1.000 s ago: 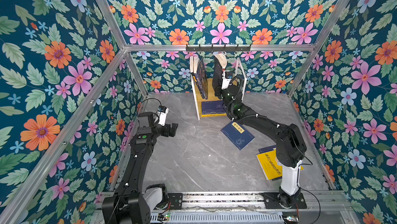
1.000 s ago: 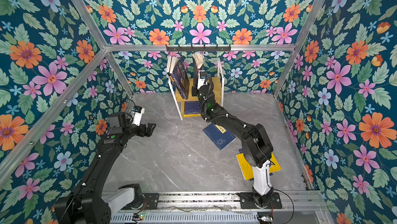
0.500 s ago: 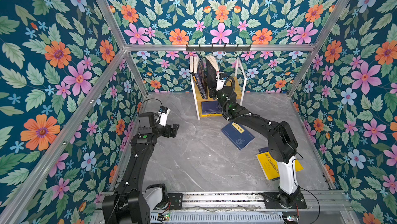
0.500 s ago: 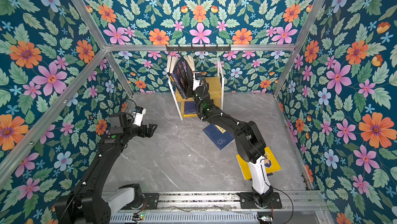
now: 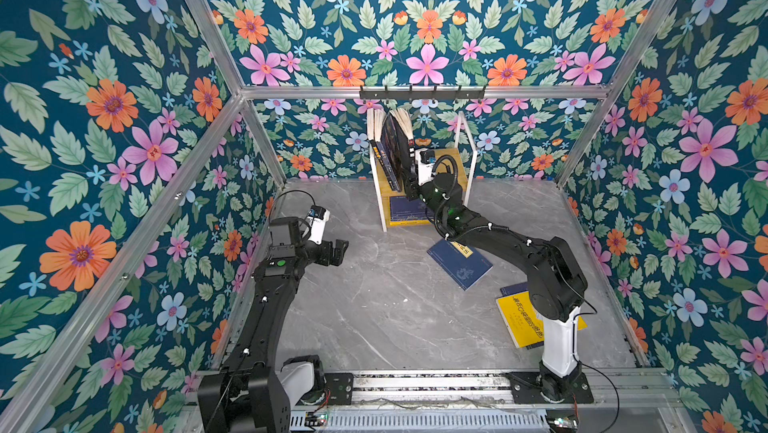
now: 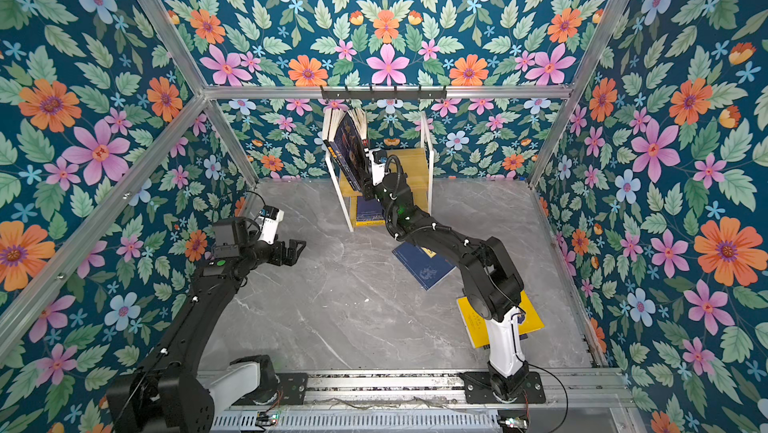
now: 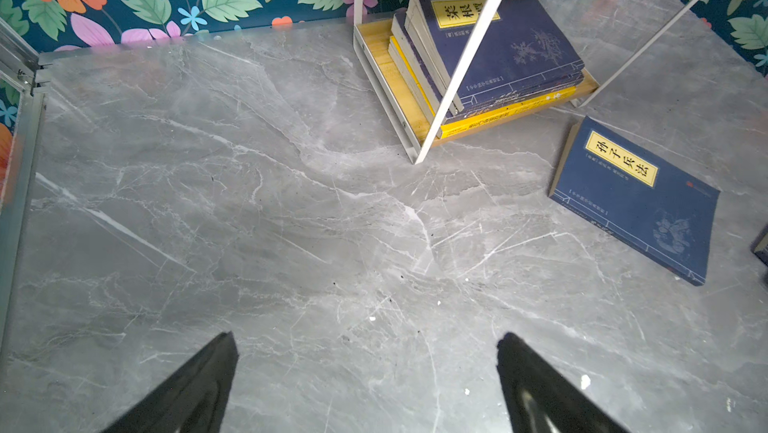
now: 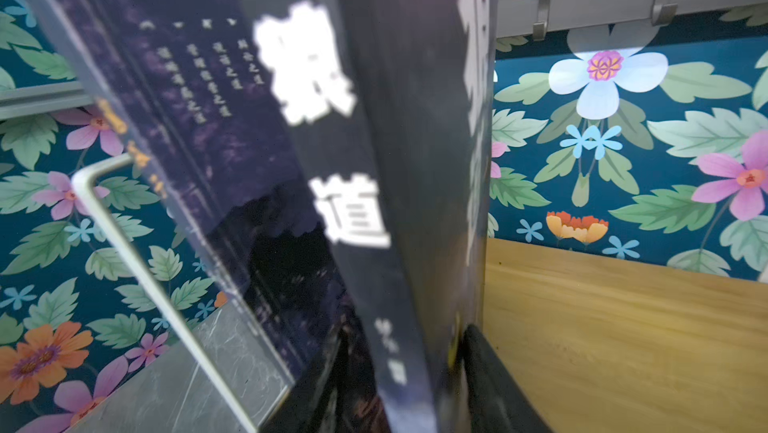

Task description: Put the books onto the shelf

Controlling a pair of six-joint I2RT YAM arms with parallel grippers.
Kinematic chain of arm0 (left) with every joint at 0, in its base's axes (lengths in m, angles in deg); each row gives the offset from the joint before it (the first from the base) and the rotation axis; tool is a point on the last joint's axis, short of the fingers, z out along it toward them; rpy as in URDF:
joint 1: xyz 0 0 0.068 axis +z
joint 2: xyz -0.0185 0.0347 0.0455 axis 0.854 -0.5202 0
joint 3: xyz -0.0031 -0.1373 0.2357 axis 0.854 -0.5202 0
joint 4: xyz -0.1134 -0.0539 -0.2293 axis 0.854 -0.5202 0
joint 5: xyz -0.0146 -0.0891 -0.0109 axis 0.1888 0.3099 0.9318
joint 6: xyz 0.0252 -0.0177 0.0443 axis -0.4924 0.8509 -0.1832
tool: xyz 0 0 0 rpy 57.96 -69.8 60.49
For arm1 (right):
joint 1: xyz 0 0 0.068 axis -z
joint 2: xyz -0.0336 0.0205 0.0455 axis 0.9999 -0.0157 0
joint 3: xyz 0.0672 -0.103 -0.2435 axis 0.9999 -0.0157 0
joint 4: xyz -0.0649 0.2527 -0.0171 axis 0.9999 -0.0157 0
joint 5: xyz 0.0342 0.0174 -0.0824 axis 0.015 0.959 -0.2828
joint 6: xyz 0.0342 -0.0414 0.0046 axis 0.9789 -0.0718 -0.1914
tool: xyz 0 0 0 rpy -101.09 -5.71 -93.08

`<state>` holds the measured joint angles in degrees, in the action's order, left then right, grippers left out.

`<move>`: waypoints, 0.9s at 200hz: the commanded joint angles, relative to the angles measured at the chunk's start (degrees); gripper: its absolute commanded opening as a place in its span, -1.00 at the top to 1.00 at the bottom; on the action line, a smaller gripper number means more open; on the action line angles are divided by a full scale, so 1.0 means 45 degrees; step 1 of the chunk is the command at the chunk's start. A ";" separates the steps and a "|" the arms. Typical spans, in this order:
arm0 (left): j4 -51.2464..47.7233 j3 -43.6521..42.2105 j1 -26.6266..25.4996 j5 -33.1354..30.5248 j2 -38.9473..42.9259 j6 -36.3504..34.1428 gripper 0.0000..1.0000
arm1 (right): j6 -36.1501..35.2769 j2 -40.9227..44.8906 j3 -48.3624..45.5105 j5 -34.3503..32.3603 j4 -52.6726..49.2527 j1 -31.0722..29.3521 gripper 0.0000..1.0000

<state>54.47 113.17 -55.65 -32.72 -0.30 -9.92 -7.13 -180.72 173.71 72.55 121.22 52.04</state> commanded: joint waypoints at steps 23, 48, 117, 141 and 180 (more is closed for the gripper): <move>0.0060 0.0023 0.0035 0.0103 -0.0039 -0.0004 -0.99 | -0.0881 0.0620 -0.0602 0.2111 0.0325 0.0051 0.01; 0.0102 0.0005 0.0035 0.0279 0.0064 0.0066 -0.99 | -0.0959 0.0989 -0.0929 0.3125 0.0304 0.0125 -0.05; -0.0005 0.0199 0.0025 0.0319 -0.0140 0.0232 -0.99 | -0.0850 0.2430 -0.1915 0.6240 -0.1238 0.1290 -0.39; 0.0015 0.0160 0.0014 0.0453 -0.0026 0.0272 -0.99 | -0.1289 0.2341 -0.1543 0.7165 -0.2420 0.1801 -0.51; -0.0124 0.0264 0.0035 0.0337 -0.0022 0.0218 -0.99 | -0.1382 0.1431 -0.0649 0.9113 -0.3059 0.2388 -0.64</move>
<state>53.97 113.78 -55.58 -31.62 -0.58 -9.16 -13.03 -172.42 169.25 105.95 109.50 61.49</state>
